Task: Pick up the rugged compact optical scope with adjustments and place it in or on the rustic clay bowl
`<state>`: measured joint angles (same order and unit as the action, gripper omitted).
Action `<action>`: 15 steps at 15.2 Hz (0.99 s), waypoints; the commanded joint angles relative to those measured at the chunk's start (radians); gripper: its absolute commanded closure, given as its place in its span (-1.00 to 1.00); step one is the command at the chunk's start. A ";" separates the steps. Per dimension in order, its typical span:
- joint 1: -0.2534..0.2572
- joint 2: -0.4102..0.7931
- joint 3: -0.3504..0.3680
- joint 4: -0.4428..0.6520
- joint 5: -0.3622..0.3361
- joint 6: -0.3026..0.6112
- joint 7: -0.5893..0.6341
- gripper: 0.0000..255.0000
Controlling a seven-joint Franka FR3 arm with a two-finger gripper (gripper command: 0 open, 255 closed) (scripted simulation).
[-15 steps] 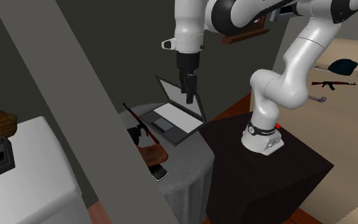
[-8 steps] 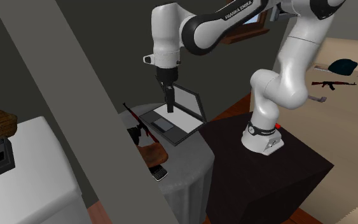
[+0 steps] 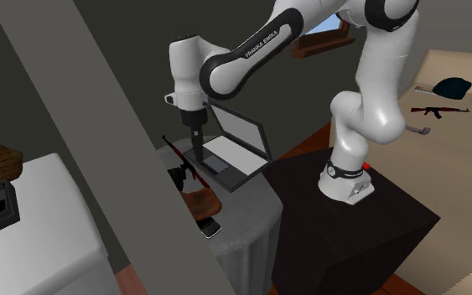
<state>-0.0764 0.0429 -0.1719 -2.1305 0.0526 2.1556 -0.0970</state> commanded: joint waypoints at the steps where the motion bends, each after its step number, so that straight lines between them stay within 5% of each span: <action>1: -0.011 0.071 -0.009 0.046 0.007 0.017 -0.023 -1.00; 12: -0.087 0.496 -0.021 0.431 0.050 0.022 -0.106 -1.00; 15: -0.090 0.517 -0.018 0.421 0.055 0.053 -0.108 -1.00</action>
<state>-0.1635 0.5463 -0.1905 -1.7145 0.1055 2.1993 -0.2030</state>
